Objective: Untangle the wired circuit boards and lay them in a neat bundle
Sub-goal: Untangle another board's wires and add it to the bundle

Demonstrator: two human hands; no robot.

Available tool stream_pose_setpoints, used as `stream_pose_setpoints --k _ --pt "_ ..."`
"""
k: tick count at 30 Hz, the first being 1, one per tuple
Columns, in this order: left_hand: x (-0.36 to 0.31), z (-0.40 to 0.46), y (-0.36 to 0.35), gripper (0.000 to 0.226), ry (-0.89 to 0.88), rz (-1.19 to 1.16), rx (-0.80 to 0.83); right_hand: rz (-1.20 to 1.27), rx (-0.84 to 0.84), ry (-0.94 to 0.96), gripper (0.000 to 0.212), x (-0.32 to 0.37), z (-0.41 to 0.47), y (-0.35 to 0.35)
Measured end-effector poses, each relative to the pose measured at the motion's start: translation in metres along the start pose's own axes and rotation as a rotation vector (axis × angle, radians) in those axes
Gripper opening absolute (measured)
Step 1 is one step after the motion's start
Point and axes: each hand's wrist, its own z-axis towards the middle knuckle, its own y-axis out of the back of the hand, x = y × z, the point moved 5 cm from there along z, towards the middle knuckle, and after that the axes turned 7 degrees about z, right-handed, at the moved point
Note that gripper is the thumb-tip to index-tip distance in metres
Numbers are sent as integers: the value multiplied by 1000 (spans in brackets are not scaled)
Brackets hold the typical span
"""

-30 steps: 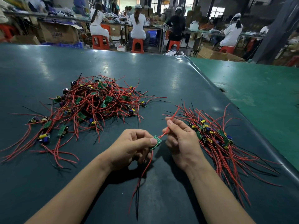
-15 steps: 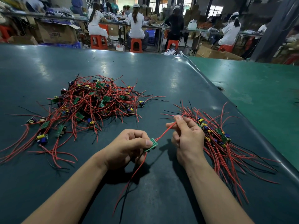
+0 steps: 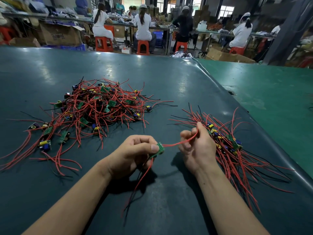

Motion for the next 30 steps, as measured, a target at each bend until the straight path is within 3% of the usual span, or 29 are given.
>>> stream_pose_setpoints --k 4,5,8,10,16,23,25,28,30 --pt "1 4 9 9 -3 -136 -214 -252 140 -56 78 -7 -1 -6" --pt "1 4 10 11 -5 -144 -236 -358 189 -72 74 -12 -5 -10" --pt "1 3 7 15 -20 -51 -217 -538 324 -40 36 -25 -15 -20" --pt "1 3 3 14 -27 23 -184 -513 348 -14 24 -24 -17 -20" --pt "1 0 0 15 28 33 -83 -295 201 64 27 -9 -9 -16" --pt "-5 -9 -9 11 66 -120 130 0 -40 61 24 4 1 -1" --pt "-6 -11 -11 16 47 -173 108 49 -75 78 22 13 5 8" --pt "-6 -8 -1 18 53 -273 -61 -409 61 220 5 5 -6 -5" --pt "-6 -5 5 9 31 -296 -153 -742 267 345 20 -12 -20 -21"
